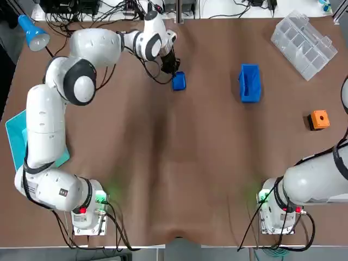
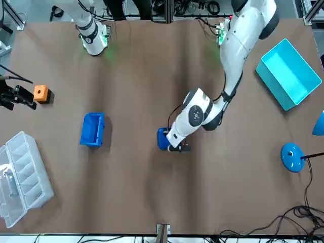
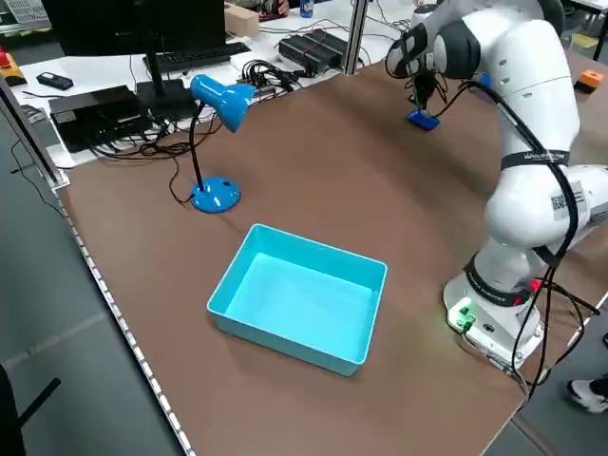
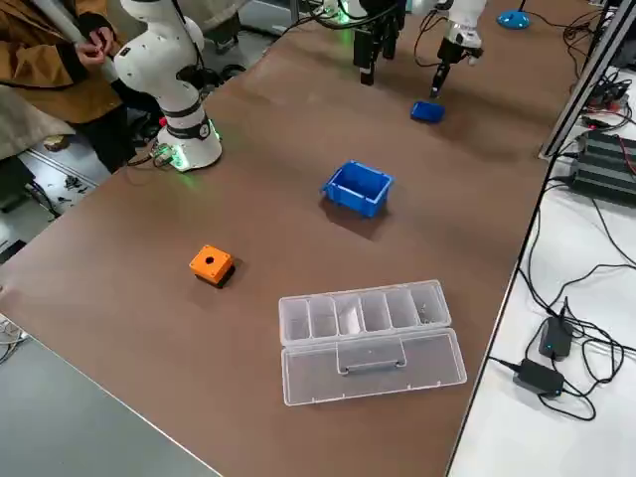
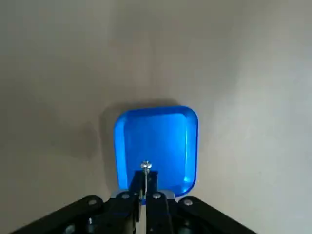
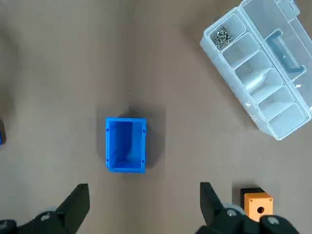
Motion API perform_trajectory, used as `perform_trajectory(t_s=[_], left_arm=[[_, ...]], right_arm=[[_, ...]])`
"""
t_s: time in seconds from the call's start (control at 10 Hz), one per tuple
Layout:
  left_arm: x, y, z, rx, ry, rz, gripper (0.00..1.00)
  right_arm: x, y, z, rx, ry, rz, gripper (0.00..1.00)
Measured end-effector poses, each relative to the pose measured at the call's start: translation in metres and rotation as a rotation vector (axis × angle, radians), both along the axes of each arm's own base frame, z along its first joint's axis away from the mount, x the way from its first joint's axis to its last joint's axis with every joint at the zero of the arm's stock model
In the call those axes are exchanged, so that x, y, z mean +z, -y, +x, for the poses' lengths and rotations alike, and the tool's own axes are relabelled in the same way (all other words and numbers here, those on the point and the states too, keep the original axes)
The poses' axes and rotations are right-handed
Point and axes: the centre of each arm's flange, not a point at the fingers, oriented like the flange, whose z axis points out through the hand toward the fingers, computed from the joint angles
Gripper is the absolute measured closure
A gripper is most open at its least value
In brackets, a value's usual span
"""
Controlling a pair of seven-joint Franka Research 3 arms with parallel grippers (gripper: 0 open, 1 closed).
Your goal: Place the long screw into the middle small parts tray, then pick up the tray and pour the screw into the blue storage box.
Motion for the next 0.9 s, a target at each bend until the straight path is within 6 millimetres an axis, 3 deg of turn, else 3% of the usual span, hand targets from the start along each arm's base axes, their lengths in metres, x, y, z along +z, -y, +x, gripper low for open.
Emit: perform_trajectory(t_s=[0.3, 0.6, 0.7, 0.9], left_arm=[[-0.01, -0.002, 0.004, 0.016, 0.018, -0.013, 0.94], [-0.018, -0.001, 0.009, 0.037, 0.048, -0.042, 0.85], [-0.018, -0.001, 0.01, 0.04, 0.052, -0.045, 0.77], [-0.011, -0.004, 0.017, 0.054, 0.064, -0.054, 0.47]], right_arm=[[0.0, 0.0, 0.0, -0.001, 0.0, 0.0, 0.0], [0.004, 0.001, 0.0, -0.002, 0.009, -0.001, 0.0], [0.005, 0.001, -0.001, -0.002, 0.009, -0.001, 0.0], [0.003, -0.011, -0.003, 0.018, -0.016, 0.016, 0.0]])
